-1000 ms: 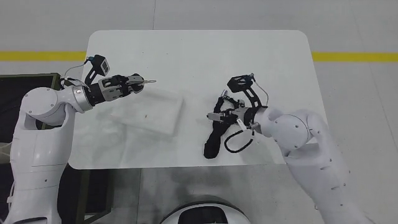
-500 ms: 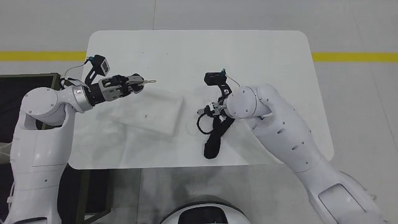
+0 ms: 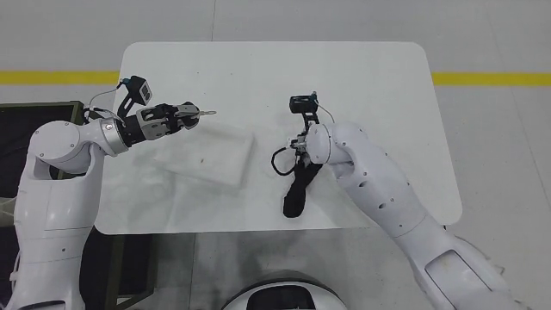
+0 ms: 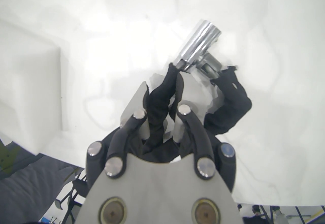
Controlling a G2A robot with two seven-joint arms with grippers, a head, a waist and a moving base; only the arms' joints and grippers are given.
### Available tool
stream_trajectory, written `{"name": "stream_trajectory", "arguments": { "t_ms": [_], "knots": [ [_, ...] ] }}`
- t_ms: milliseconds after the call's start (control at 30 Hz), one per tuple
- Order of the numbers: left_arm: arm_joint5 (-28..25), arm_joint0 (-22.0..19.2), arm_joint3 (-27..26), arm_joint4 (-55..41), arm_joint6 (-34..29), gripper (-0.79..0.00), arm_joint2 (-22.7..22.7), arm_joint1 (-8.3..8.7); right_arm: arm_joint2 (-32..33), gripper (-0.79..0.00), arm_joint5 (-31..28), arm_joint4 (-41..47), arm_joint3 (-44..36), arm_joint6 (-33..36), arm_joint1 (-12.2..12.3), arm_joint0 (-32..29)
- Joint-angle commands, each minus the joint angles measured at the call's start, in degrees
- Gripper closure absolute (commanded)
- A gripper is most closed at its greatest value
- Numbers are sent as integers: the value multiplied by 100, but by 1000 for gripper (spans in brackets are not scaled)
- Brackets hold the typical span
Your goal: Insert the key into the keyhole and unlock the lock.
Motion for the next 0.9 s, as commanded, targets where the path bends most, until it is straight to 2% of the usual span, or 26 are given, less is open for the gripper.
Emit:
{"name": "stream_trajectory", "arguments": {
  "t_ms": [0,100,233,367,467,733,833,867],
  "knots": [
    [0,0,0,0,0,0,0,0,25,0,16,-318,-24,-15,-44,-55],
    [0,0,0,0,0,0,0,0,301,0,-76,-276,-274,77,-95,-191],
    [0,0,0,0,0,0,0,0,1108,0,-545,499,-960,417,-67,-498],
    [0,0,0,0,0,0,0,0,2121,0,-1290,1644,-1485,382,7,-900],
    [0,0,0,0,0,0,0,0,2552,0,-2038,2616,-1554,446,40,-1145],
    [0,0,0,0,0,0,0,0,2647,0,-2150,2750,-1534,470,51,-1167],
    [0,0,0,0,0,0,0,0,2816,0,-2412,3191,-1721,-211,58,-1822],
    [0,0,0,0,0,0,0,0,2919,0,-2507,3668,-1662,-385,45,-1926]
  ]
}}
